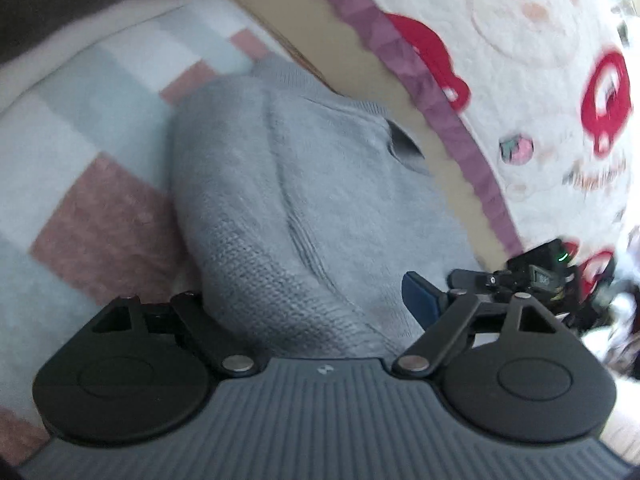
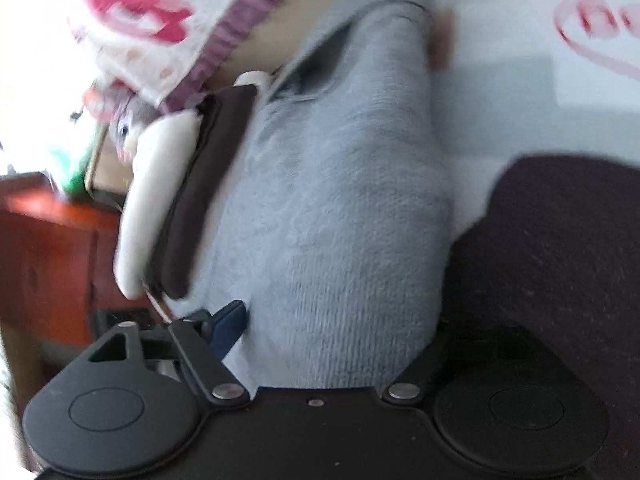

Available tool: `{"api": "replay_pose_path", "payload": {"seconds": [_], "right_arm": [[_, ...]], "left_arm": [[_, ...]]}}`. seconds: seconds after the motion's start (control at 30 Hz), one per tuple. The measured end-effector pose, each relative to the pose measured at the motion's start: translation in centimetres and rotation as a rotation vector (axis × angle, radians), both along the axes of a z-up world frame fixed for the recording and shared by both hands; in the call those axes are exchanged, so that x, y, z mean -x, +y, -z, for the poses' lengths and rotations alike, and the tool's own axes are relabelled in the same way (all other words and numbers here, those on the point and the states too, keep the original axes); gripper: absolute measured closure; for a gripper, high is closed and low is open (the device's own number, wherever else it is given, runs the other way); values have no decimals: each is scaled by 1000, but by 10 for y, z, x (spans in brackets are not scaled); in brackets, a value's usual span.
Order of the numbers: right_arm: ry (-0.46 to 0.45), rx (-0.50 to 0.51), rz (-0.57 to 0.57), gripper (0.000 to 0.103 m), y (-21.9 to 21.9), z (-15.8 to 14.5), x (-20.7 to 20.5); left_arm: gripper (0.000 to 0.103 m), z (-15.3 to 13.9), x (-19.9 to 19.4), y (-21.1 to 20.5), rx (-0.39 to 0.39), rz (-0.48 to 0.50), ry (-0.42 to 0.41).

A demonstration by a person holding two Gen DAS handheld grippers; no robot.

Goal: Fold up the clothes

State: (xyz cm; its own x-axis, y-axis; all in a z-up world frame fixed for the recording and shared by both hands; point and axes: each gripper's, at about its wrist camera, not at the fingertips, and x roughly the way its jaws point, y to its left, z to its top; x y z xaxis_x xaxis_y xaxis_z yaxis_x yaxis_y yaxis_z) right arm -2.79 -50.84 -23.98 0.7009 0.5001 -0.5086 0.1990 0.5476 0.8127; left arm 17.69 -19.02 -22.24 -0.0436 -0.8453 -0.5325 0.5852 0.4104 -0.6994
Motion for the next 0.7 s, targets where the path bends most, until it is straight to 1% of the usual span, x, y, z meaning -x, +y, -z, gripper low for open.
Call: {"api": "replay_pose_path", "payload": {"seconds": [0.03, 0.07, 0.1, 0.13, 0.17, 0.23, 0.27, 0.33, 0.4, 0.47, 0.57, 0.6, 0.63, 0.67, 0.7], "right_arm": [[-36, 11, 6, 50, 3, -5, 5], [-79, -12, 25, 52, 3, -10, 11], [-113, -13, 28, 52, 4, -16, 15], [-134, 14, 14, 53, 9, -25, 16], [-146, 41, -4, 53, 13, -32, 16], [-143, 83, -40, 52, 18, -41, 13], [-131, 101, -53, 52, 19, -42, 11], [-83, 119, -60, 51, 16, -35, 9], [-46, 107, -51, 49, 13, -25, 7], [-30, 72, -30, 45, 9, -16, 9], [-21, 35, -15, 42, 4, -4, 18], [-20, 19, -7, 40, 2, 0, 21], [-11, -1, 6, 35, 1, 5, 20], [2, -19, 20, 32, 0, 9, 17], [6, -34, 32, 31, -1, 13, 15]], "left_arm": [[42, -2, 4, -3, -10, 16, -36], [58, -2, 2, -1, -5, 25, -28], [65, -1, 0, 1, 4, 32, -15], [66, -1, -6, 6, 37, 26, 29], [68, -3, -9, 9, 56, 23, 52], [68, -10, -8, 11, 47, 29, 12], [68, -10, -6, 10, 30, 37, -9], [65, -10, -3, 8, -3, 51, -45], [54, -4, -8, 7, -31, 29, -18], [51, -3, -11, 6, -38, 24, -35], [47, -8, -4, 3, -64, 23, -119], [44, -7, -2, 3, -61, 23, -128], [41, -7, -1, 3, -56, 24, -133], [35, -7, -3, 0, -46, 37, -124], [25, -6, -5, -3, -34, 50, -112]]}}
